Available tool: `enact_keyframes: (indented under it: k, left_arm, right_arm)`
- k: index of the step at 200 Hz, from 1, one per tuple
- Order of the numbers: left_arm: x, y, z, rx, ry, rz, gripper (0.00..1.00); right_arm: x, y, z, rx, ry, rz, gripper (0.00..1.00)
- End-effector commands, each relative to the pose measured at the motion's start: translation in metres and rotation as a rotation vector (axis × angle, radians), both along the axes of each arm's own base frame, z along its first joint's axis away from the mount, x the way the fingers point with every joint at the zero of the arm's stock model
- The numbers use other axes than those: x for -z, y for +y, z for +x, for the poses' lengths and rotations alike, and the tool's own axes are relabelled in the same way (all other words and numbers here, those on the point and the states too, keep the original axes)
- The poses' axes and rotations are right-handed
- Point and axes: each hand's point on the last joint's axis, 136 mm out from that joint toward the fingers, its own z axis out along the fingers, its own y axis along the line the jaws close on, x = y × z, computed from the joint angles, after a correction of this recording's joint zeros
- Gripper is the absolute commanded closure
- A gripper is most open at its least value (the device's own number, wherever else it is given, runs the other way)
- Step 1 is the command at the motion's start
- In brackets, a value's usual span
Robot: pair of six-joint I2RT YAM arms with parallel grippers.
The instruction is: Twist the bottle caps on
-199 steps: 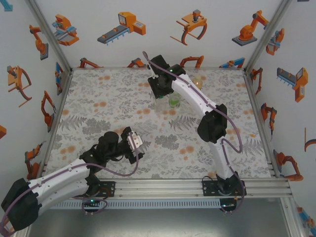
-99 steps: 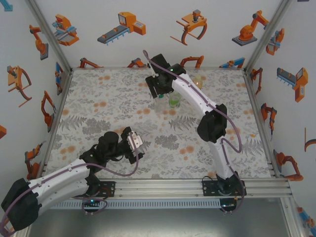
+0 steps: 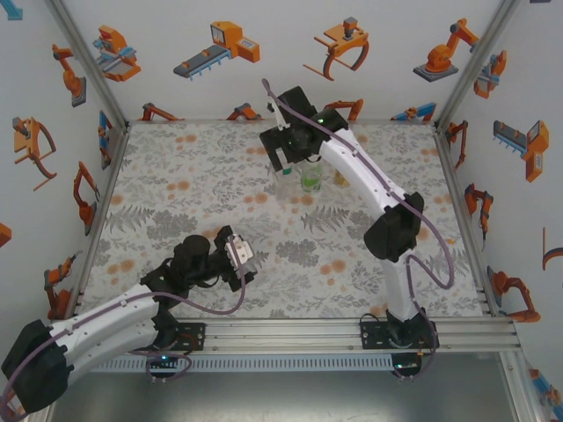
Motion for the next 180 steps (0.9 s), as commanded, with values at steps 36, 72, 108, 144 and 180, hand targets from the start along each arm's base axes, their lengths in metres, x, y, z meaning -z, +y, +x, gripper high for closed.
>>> enact_keyframes:
  k: [36, 72, 108, 144, 180]
  left_arm:
    - [-0.008, 0.01, 0.012, -0.089, -0.027, -0.066, 0.03]
    - [-0.018, 0.022, 0.022, -0.164, -0.044, -0.131, 0.03]
    - [-0.025, 0.035, 0.032, -0.243, -0.052, -0.186, 0.03]
    - [-0.033, 0.051, 0.043, -0.347, -0.081, -0.245, 0.03]
    - [-0.045, 0.071, 0.048, -0.453, -0.126, -0.279, 0.03]
  right_arm:
    - [-0.042, -0.049, -0.026, 0.04, -0.157, -0.04, 0.08]
    - [-0.033, -0.087, -0.047, 0.096, -0.229, -0.063, 0.02]
    - [-0.009, -0.122, -0.068, 0.139, -0.279, -0.079, 0.01]
    - [0.024, -0.161, -0.083, 0.223, -0.348, -0.066, 0.01]
    - [0.065, -0.209, -0.092, 0.326, -0.434, -0.086, 0.01]
